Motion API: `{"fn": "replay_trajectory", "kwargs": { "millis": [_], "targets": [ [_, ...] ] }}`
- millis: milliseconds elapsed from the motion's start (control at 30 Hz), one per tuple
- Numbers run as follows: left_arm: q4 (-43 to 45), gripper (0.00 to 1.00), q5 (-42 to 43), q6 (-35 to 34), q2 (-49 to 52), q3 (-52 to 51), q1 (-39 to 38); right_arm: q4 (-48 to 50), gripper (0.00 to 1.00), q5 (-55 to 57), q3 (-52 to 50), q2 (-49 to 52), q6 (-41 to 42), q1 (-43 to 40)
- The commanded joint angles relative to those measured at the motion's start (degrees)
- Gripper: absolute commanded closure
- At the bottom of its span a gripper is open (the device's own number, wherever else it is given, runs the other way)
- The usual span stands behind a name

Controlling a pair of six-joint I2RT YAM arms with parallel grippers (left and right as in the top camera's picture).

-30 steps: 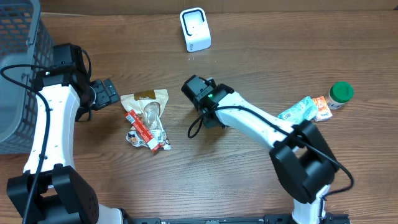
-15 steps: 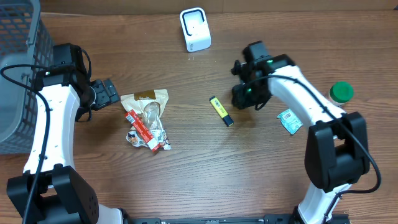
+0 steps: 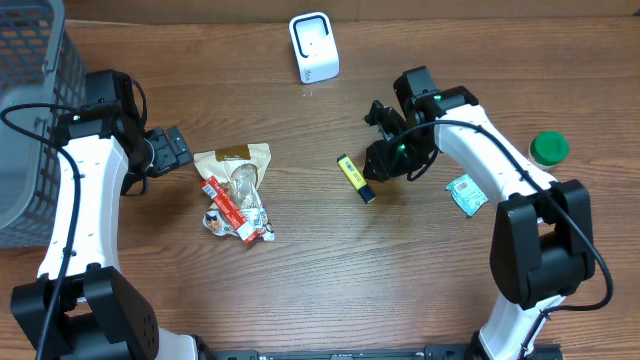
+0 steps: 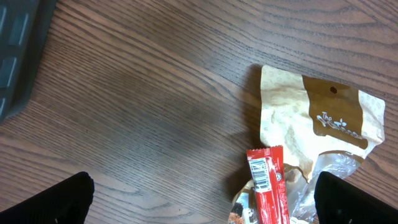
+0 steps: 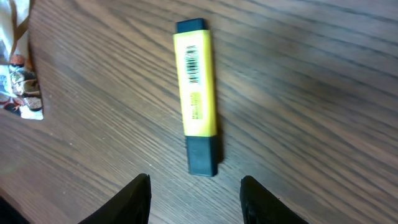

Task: Scan the item barcode
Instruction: 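Lower the right gripper onto the yellow tube and grasp it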

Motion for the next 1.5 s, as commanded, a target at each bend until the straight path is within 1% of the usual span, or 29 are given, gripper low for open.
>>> {"fn": "replay_trajectory", "kwargs": {
  "millis": [0, 100, 267, 600, 1133, 1233, 1400, 1467],
  "targets": [
    [0.0, 0.00, 0.2, 1.1, -0.2, 1.0, -0.1, 0.1, 0.53, -1.1, 0.8, 0.2, -0.7, 0.9],
    [0.0, 0.00, 0.2, 1.1, -0.2, 1.0, -0.1, 0.8, 0.53, -0.3, -0.2, 0.7, -0.7, 1.0],
    [0.0, 0.00, 0.2, 1.1, -0.2, 1.0, -0.1, 3.4, 0.53, 4.3, -3.8, 0.9, -0.7, 1.0],
    [0.0, 0.00, 0.2, 1.1, -0.2, 1.0, -0.1, 5.8, 0.53, 4.2, -8.2, 1.3, -0.7, 1.1],
    [0.0, 0.00, 0.2, 1.1, -0.2, 1.0, -0.1, 9.0, 0.53, 4.3, -8.6, 4.4, -0.5, 2.9],
    [0.0, 0.00, 0.2, 1.1, -0.2, 1.0, -0.1, 9.5, 0.56, 4.3, -9.2, 4.5, 0.2, 3.1],
    [0.0, 0.00, 0.2, 1.1, -0.2, 1.0, -0.1, 12.1, 0.57, 4.3, -12.3, 4.5, 0.2, 4.7],
    [0.0, 0.00, 0.2, 1.1, -0.2, 1.0, -0.1, 14.3, 0.61, 5.9, -13.6, 4.5, 0.2, 5.8]
  ]
}}
